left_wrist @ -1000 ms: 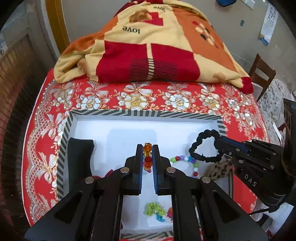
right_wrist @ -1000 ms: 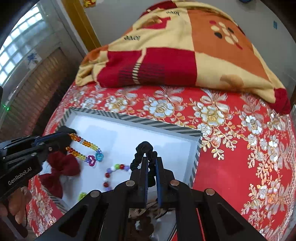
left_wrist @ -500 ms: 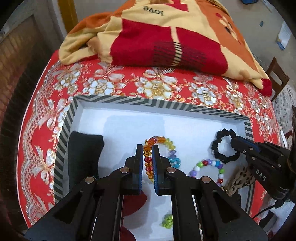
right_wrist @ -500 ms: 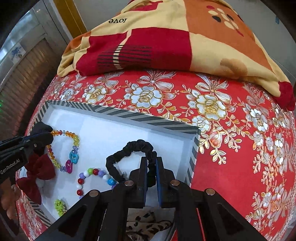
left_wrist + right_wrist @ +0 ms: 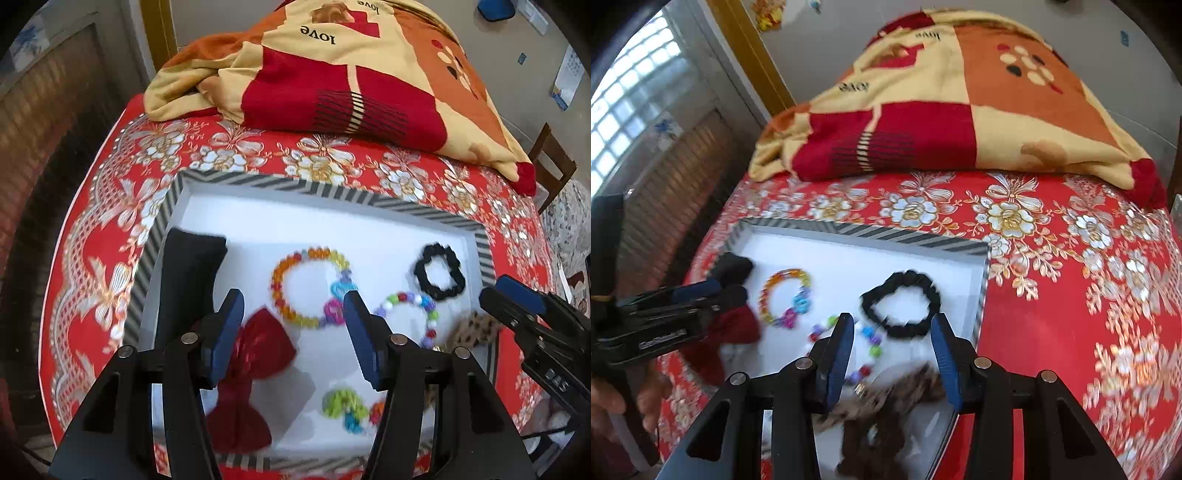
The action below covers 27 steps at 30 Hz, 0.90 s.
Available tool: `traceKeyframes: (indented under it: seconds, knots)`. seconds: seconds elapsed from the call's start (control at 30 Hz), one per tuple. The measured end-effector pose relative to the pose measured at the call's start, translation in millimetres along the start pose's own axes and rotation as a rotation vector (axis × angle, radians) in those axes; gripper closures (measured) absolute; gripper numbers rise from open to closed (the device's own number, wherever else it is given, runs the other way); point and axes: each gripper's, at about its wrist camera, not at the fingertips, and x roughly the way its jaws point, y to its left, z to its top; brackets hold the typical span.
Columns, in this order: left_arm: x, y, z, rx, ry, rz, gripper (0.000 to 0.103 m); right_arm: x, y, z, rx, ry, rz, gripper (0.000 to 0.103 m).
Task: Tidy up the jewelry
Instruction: 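Release the amber bracelet with the left gripper while the right releases the hair tie, then withdraw both grippers from the tray toward the grey and purple bracelets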
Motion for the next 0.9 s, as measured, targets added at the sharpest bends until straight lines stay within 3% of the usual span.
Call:
traceKeyframes:
  seconds: [0.17, 0.57, 0.9]
  knots:
    - [-18.0, -5.6, -27.3, 0.015, -0.012, 0.004, 0.047, -33.1, 12.1, -31.0, 0.005, -0.029, 0.046, 0.062]
    - [-58.2, -17.2, -94.5, 0.034, -0.043, 0.028, 0.047, -82.0, 21.8, -106.1, 0.007, -0.036, -0.016, 0.061]
    - [-76.0, -31.1, -138.7, 0.04, -0.03, 0.012, 0.047, -104.0, 21.5, -144.1, 0.009, -0.014, -0.088, 0.058]
